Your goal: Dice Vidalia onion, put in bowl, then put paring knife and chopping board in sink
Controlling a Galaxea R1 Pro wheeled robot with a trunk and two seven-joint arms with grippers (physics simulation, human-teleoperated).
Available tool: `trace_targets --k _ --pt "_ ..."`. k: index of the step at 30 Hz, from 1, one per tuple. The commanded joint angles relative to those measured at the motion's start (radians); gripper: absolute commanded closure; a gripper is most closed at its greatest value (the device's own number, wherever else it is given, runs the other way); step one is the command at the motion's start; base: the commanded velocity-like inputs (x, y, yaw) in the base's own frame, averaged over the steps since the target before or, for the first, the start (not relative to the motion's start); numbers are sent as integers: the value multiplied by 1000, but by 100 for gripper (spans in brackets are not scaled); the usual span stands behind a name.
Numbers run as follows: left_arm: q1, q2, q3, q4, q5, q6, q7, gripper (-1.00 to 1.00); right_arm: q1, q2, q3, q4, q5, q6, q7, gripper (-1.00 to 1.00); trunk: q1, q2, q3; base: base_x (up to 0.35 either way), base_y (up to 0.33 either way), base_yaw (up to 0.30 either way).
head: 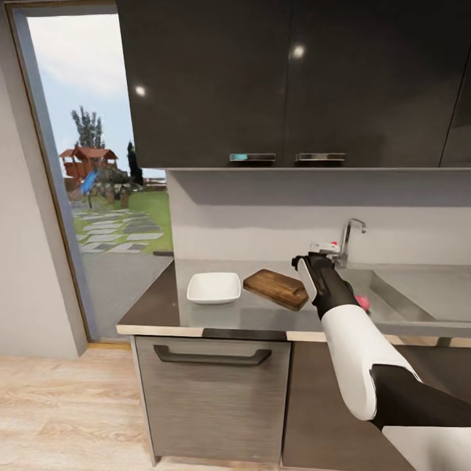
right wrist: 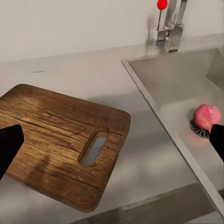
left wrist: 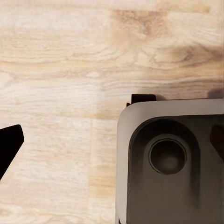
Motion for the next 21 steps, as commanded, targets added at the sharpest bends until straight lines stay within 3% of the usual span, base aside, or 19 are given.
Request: trace_targets --k 1,9,21 --pt "0 0 0 1 1 -5 0 -100 -1 1 -4 1 4 4 0 -100 0 -1 -1 23 0 0" --pt "0 0 0 2 1 -5 0 -100 0 -3 -4 33 5 2 -1 -100 0 -1 -1 25 0 0" --pt "0 0 0 1 1 -5 -1 -100 0 -6 -5 79 5 -20 -1 -100 0 -1 -1 185 0 0"
